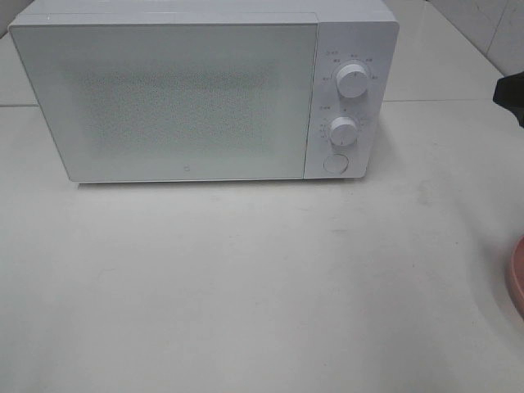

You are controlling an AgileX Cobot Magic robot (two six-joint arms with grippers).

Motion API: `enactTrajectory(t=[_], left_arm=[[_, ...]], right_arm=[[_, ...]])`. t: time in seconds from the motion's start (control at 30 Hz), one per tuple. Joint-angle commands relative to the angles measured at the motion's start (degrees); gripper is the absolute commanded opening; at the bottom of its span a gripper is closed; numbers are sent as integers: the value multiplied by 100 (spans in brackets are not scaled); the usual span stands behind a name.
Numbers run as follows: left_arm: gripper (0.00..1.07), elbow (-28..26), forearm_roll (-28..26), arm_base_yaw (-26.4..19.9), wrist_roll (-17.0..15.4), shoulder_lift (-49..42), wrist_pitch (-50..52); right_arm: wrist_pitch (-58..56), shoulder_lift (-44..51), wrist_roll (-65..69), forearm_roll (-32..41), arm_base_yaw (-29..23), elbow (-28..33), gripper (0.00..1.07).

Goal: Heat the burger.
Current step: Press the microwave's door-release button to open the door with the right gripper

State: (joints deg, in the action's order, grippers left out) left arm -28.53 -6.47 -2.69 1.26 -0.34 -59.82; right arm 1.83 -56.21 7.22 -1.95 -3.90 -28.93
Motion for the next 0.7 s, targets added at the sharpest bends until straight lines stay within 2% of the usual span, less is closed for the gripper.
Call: enactTrajectory(t=[0.03,0.17,0.37,0.43,0.47,0.5,0.57,0.63,0.67,0.7], left_arm=[[103,17,-29,29,11,-149,57],[103,17,-29,29,11,-149,57],[103,17,-29,29,11,-149,57],[103,17,-29,29,11,-149,57],[103,17,-29,29,11,-149,57],[103,17,-29,29,11,-149,57],[103,17,-29,29,11,-149,57],[103,17,-29,29,11,-149,57],[103,17,-29,29,11,-149,57],[103,17,-29,29,11,-149,57]], right_arm=[[877,-384,-52,-40,23,29,76],[1369,-682,-52,-40,17,29,76],[2406,-1209,-607,40,-435,212,76],[3123,-1478,-1083,688,-756,407,76],[3123,-1478,-1083,688,-756,407,76],[3438,-1616,-1444,1255,-940,510,76],[3610,-1690,-1610,1490,-1037,567,76],[4045,-1896,-1925,2045,-1312,710,76],[4045,-1896,-1925,2045,-1312,710,76],[4326,-2017,-2011,2401,-1541,802,76]])
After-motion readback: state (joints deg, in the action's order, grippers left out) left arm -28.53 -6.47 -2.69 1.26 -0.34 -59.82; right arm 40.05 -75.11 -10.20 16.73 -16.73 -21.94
